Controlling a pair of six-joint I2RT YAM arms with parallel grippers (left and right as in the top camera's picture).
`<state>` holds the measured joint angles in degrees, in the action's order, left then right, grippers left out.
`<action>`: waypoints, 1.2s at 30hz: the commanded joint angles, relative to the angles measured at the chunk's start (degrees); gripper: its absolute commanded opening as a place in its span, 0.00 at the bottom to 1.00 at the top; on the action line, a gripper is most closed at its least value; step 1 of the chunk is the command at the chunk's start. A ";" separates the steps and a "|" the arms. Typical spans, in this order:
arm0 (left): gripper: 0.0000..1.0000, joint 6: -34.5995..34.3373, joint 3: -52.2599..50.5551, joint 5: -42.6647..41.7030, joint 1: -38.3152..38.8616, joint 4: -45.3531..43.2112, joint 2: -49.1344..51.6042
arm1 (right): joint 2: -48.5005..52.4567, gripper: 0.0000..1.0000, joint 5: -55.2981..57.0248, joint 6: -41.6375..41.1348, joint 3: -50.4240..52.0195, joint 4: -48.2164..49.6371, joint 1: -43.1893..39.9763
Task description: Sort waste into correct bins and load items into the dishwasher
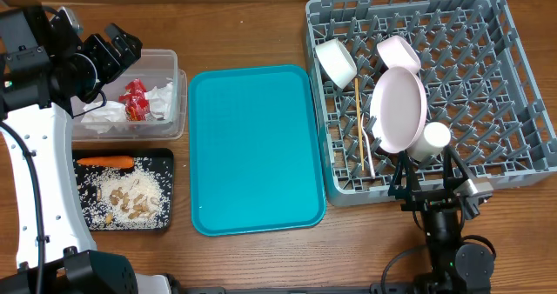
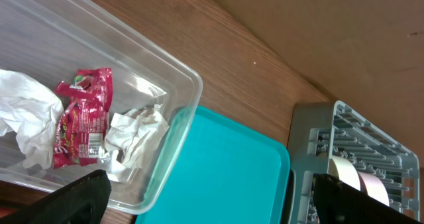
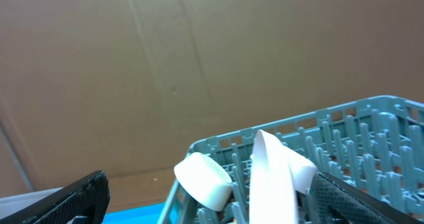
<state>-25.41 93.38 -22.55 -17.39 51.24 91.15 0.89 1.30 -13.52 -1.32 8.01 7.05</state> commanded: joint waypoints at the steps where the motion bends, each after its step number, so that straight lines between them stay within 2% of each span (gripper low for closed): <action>1: 1.00 -0.52 1.25 -0.85 -0.11 -0.04 -0.52 | -0.72 1.00 -0.07 -0.28 0.90 -0.39 -1.03; 4: 1.00 -0.52 1.25 -0.85 -0.11 -0.07 -0.52 | -0.72 1.00 0.09 0.07 0.90 -2.95 -1.51; 9: 1.00 -0.52 1.22 -0.85 -0.11 -0.07 -0.52 | -0.72 1.00 0.74 0.07 0.90 -12.74 -1.57; 17: 1.00 -0.52 1.25 -0.83 -0.11 -0.07 -0.52 | -0.72 1.00 -0.96 4.74 0.90 -12.83 -2.56; 26: 1.00 -0.52 1.25 -0.83 -0.11 -0.07 -0.52 | -0.72 1.00 -2.47 19.37 0.90 -12.85 -4.94; 36: 1.00 -0.52 1.22 -0.83 -0.11 -0.07 -0.52 | -0.72 1.00 -2.45 19.34 0.90 -12.81 -4.92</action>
<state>-25.41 93.38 -22.55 -17.39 51.24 91.15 0.80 -1.08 4.80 -1.06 -5.15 2.33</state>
